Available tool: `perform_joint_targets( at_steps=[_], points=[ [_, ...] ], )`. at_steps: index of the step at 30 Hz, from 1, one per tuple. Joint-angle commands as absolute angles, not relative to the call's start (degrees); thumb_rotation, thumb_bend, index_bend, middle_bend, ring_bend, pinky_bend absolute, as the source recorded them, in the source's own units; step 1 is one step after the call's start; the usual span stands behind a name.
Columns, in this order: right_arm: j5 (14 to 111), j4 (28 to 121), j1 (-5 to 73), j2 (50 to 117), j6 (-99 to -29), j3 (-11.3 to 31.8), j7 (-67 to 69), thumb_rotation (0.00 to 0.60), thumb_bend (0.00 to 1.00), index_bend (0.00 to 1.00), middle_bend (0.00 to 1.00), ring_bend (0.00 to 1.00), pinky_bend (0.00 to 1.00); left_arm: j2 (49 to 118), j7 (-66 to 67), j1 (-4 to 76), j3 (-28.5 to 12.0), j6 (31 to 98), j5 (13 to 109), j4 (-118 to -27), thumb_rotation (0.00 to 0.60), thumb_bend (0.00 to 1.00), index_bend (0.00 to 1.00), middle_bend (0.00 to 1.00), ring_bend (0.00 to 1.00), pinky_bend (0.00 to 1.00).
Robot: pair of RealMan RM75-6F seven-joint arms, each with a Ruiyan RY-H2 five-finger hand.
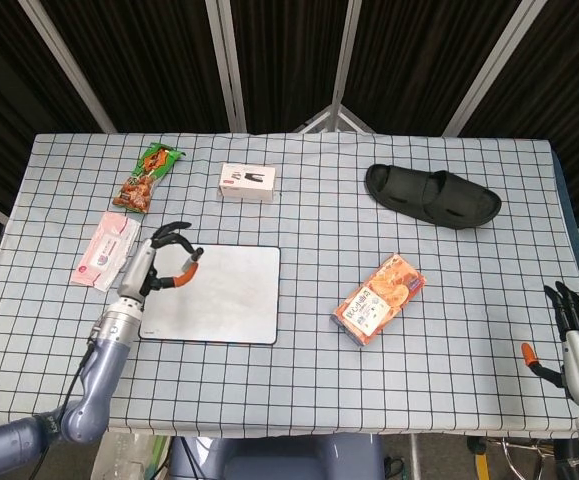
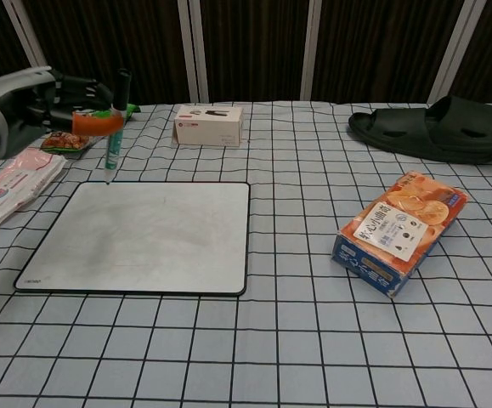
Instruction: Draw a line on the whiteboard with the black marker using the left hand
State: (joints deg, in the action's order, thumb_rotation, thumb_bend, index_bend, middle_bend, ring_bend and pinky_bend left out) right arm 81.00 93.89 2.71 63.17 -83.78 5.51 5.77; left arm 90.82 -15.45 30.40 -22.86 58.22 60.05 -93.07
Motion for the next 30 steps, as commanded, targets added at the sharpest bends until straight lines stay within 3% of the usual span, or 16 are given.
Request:
perform_joint_targets(
  at_steps=[1, 18, 30],
  points=[
    [80.96, 93.96, 2.75, 63.15, -83.65, 5.51, 5.89, 0.6, 0.34, 0.0, 0.0, 0.0, 0.0, 93.91, -18.38, 31.71, -21.63, 56.76, 62.11, -90.41, 0.6, 0.59, 0.73, 0.19, 0.1, 0.21],
    [80.79, 93.77, 2.51, 63.14, -83.51, 5.32, 6.24, 0.6, 0.34, 0.0, 0.0, 0.0, 0.0, 101.34, -25.22, 34.65, -19.37, 54.58, 66.53, -82.5, 0.6, 0.59, 0.73, 0.19, 0.1, 0.21],
    [80.81, 93.73, 2.5, 63.14, -83.4, 5.28, 6.26, 0.6, 0.34, 0.0, 0.0, 0.0, 0.0, 104.08, -27.39, 36.0, -19.87, 54.43, 67.08, -78.5, 0.6, 0.59, 0.74, 0.19, 0.1, 0.21]
  ],
)
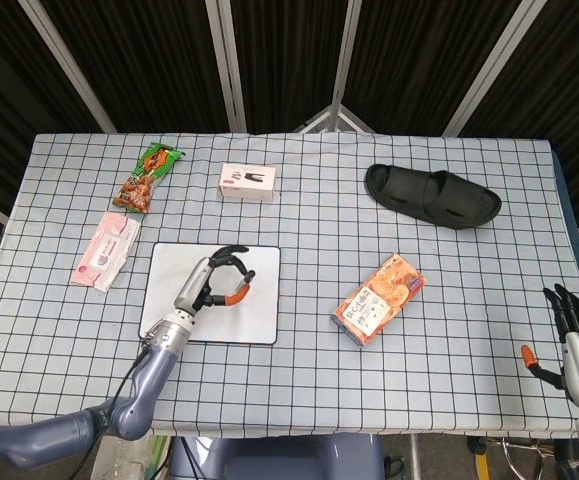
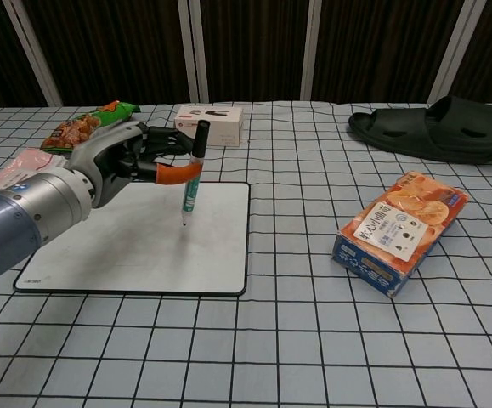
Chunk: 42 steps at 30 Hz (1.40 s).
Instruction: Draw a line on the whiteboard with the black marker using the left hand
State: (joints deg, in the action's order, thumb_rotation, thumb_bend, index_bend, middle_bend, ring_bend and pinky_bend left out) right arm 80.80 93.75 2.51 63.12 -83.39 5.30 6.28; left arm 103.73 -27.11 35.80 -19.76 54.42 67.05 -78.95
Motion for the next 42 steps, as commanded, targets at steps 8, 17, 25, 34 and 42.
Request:
perform_joint_targets(
  at_steps=[8, 17, 25, 34, 42],
  points=[
    [80.77, 93.77, 2.52, 63.14, -83.29, 5.24, 5.98, 0.6, 0.34, 0.0, 0.0, 0.0, 0.0, 104.94, -27.84, 36.51, -18.99, 53.97, 67.94, -76.03, 0.6, 0.59, 0.74, 0.19, 0.1, 0.21],
    [80.77, 93.91, 2.52, 63.08, -83.2, 5.23, 6.01, 0.6, 0.34, 0.0, 0.0, 0.0, 0.0, 104.78, -28.01, 36.48, -18.12, 53.47, 68.28, -73.2, 0.6, 0.59, 0.74, 0.19, 0.1, 0.21],
    [81.16, 93.94, 2.4, 62.99, -83.48, 5.11, 6.08, 0.6, 0.34, 0.0, 0.0, 0.0, 0.0, 103.31, -27.6, 35.75, -17.92, 54.96, 69.13, -69.5, 0.6, 0.59, 0.74, 0.2, 0.1, 0.21],
    [81.41, 94.01, 2.35, 62.96, -83.53, 4.98, 6.06, 0.6, 0.34, 0.0, 0.0, 0.0, 0.0, 100.33, -30.31, 35.68, -22.83, 57.77, 67.92, -66.38, 0.6, 0.59, 0.74, 0.2, 0.1, 0.21],
    [81.33, 94.16, 2.38, 63.02, -83.49, 5.0, 5.76, 0.6, 0.34, 0.0, 0.0, 0.0, 0.0, 96.66, -31.66, 34.31, -22.97, 58.17, 68.1, -74.32, 0.6, 0.59, 0.75, 0.2, 0.1, 0.21]
  ],
)
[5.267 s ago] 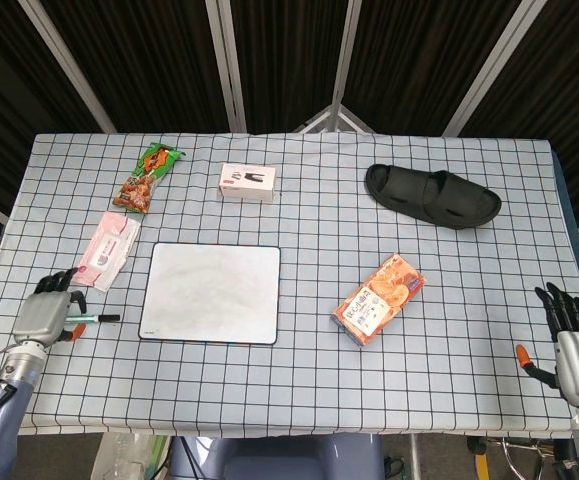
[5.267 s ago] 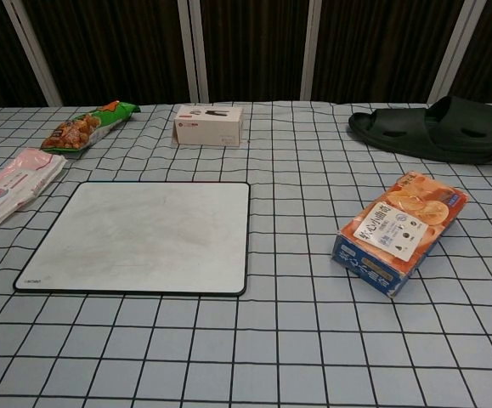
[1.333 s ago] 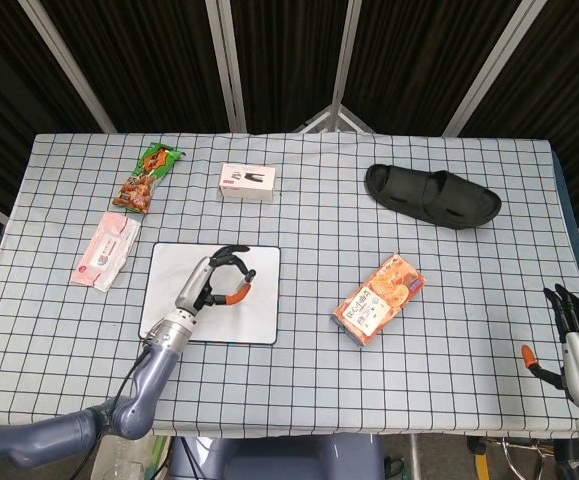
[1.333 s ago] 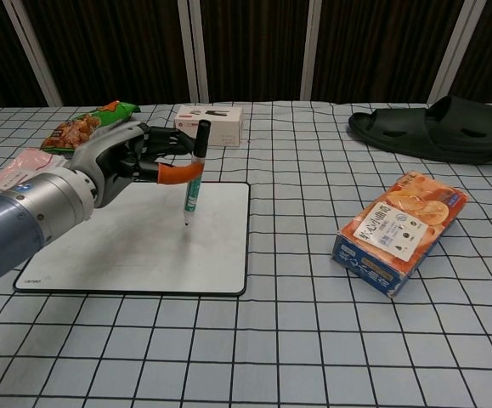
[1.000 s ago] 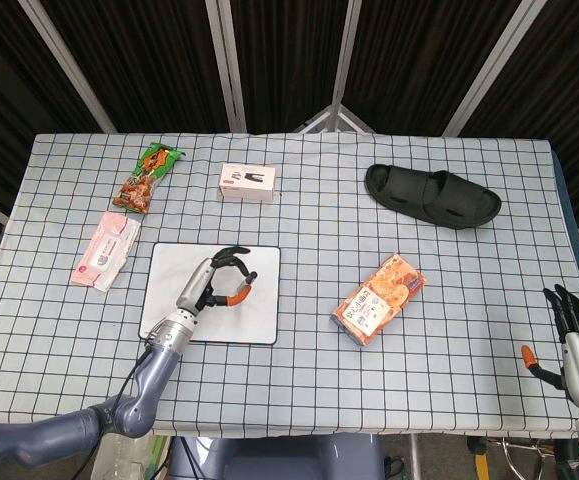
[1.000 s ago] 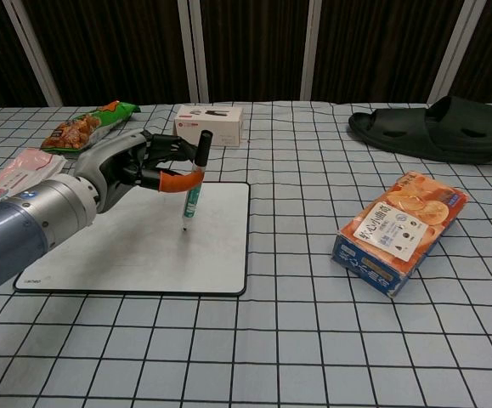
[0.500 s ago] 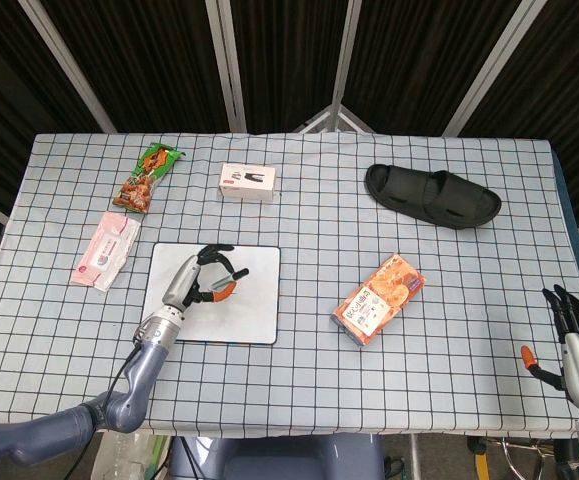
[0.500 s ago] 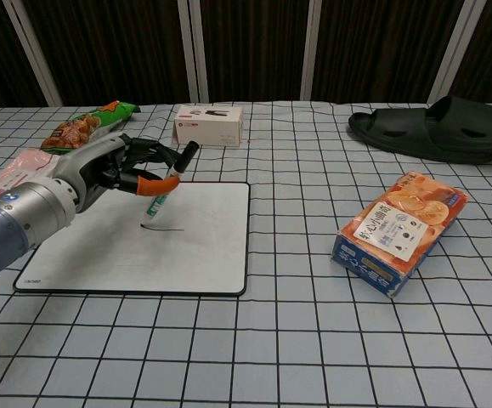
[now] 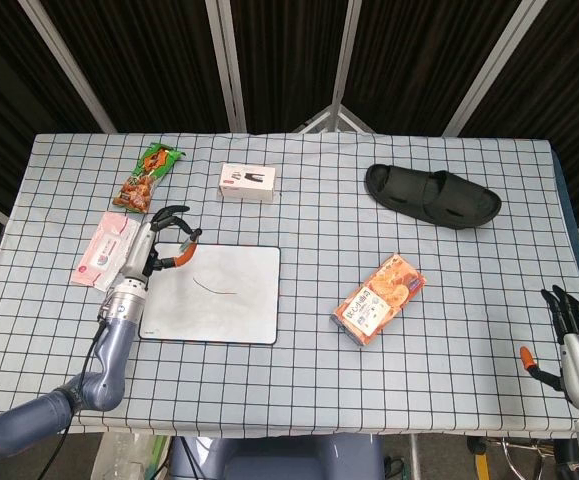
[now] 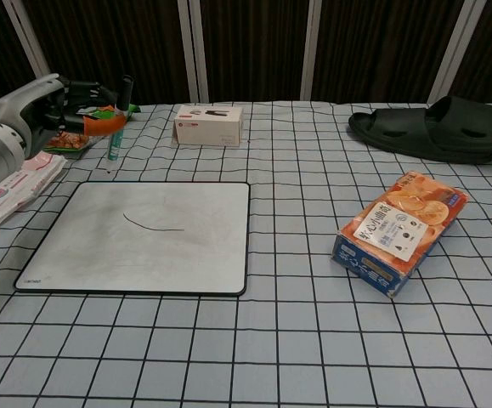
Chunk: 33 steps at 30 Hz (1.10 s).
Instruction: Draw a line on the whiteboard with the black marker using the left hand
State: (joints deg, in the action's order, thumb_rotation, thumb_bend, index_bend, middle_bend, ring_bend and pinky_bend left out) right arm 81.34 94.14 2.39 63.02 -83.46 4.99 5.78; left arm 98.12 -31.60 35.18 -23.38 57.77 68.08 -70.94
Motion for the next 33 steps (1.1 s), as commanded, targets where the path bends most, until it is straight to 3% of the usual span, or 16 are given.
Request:
perform_joint_targets(
  at_steps=[1, 11, 33],
  points=[
    [81.32, 94.19, 2.37, 63.02, -83.49, 5.0, 5.75, 0.6, 0.34, 0.0, 0.0, 0.0, 0.0, 96.49, -31.44, 33.97, -22.61, 58.36, 68.05, -75.6, 0.6, 0.59, 0.75, 0.2, 0.1, 0.21],
    [81.23, 94.3, 2.33, 62.94, -83.49, 5.03, 5.79, 0.6, 0.34, 0.0, 0.0, 0.0, 0.0, 97.44, -28.22, 32.57, -19.4, 58.59, 66.49, -83.0, 0.6, 0.59, 0.75, 0.21, 0.1, 0.2],
    [81.43, 94.05, 2.27, 62.82, -83.53, 5.03, 6.61, 0.6, 0.34, 0.0, 0.0, 0.0, 0.0, 102.49, -23.54, 33.27, -18.7, 58.53, 62.94, -80.67, 0.6, 0.59, 0.75, 0.21, 0.1, 0.2]
  ],
)
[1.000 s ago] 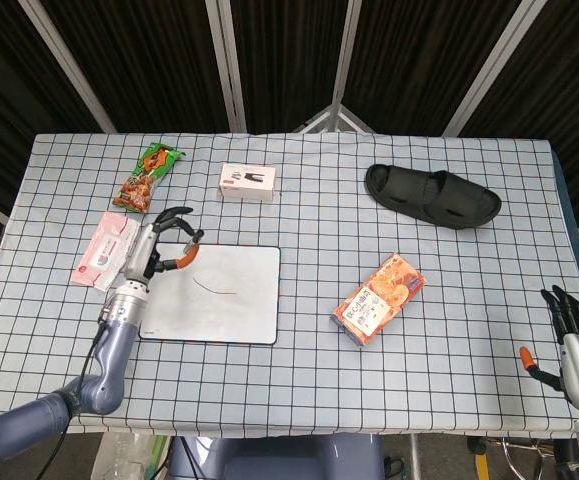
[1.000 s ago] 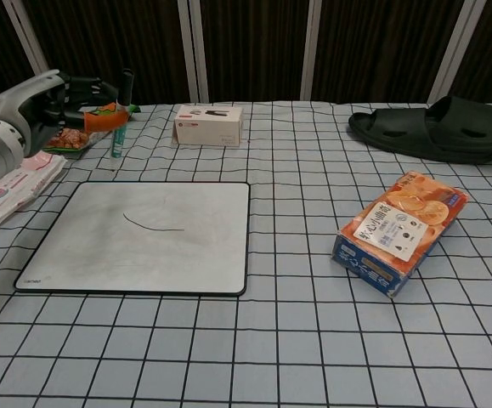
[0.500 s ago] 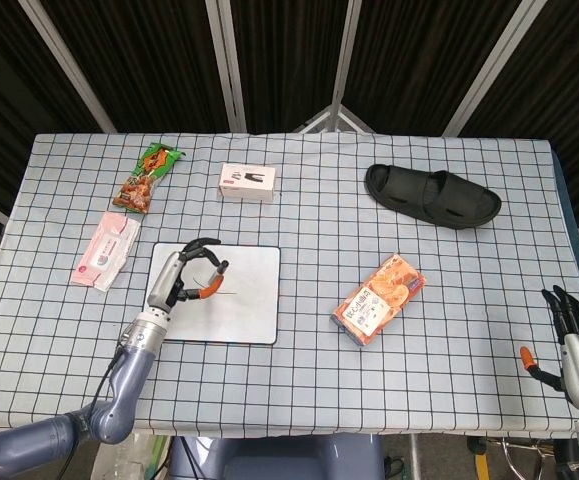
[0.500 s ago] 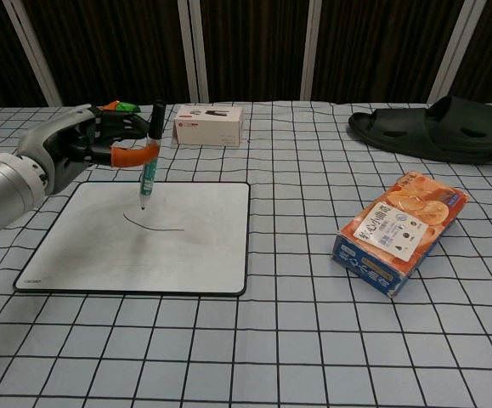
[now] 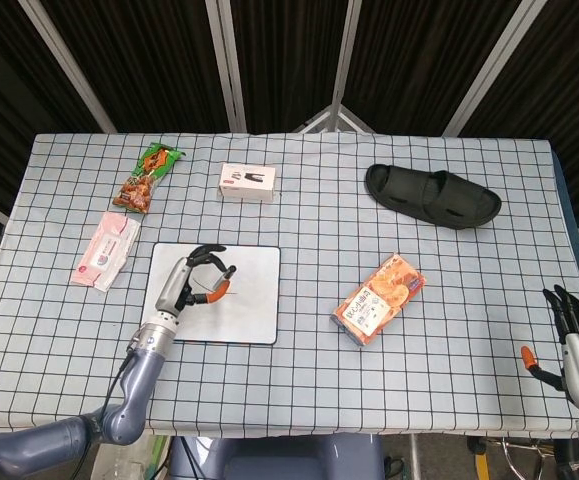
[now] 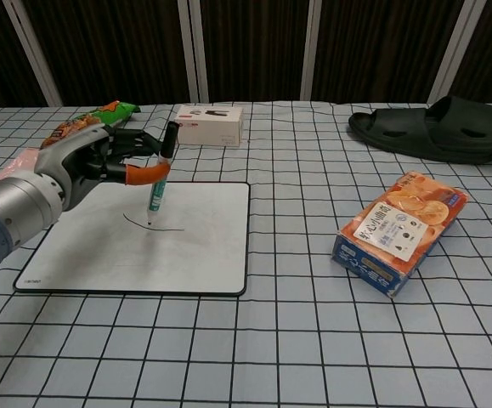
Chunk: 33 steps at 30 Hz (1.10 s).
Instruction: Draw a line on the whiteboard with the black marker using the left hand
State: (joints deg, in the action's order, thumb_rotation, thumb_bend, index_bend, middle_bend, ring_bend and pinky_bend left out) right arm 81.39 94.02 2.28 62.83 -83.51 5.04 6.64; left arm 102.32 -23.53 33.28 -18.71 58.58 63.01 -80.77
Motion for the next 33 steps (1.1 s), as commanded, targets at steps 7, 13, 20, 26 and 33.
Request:
perform_joint_targets(
  at_steps=[7, 13, 20, 26, 33],
  points=[
    [81.52, 94.19, 2.25, 62.82, -83.56, 4.98, 6.56, 0.6, 0.34, 0.0, 0.0, 0.0, 0.0, 103.13, -23.55, 33.37, -18.93, 58.39, 62.76, -79.97, 0.6, 0.59, 0.75, 0.21, 0.1, 0.2],
    [81.44, 94.17, 2.28, 62.83, -83.53, 5.05, 6.53, 0.6, 0.34, 0.0, 0.0, 0.0, 0.0, 103.67, -23.51, 33.5, -18.92, 58.23, 62.82, -79.39, 0.6, 0.59, 0.75, 0.21, 0.1, 0.2],
    [81.48, 94.14, 2.27, 62.76, -83.52, 5.03, 6.61, 0.6, 0.34, 0.0, 0.0, 0.0, 0.0, 104.15, -23.6, 33.71, -19.35, 58.26, 62.96, -78.65, 0.6, 0.59, 0.75, 0.21, 0.1, 0.2],
    [81.51, 94.12, 2.25, 62.79, -83.53, 5.0, 6.65, 0.6, 0.34, 0.0, 0.0, 0.0, 0.0, 104.31, -23.49, 33.94, -19.55, 58.13, 63.09, -78.3, 0.6, 0.59, 0.75, 0.21, 0.1, 0.2],
    [81.58, 94.09, 2.27, 62.77, -83.56, 5.01, 6.62, 0.6, 0.34, 0.0, 0.0, 0.0, 0.0, 104.79, -22.92, 34.1, -19.43, 57.65, 62.61, -77.59, 0.6, 0.59, 0.75, 0.21, 0.1, 0.2]
  ],
)
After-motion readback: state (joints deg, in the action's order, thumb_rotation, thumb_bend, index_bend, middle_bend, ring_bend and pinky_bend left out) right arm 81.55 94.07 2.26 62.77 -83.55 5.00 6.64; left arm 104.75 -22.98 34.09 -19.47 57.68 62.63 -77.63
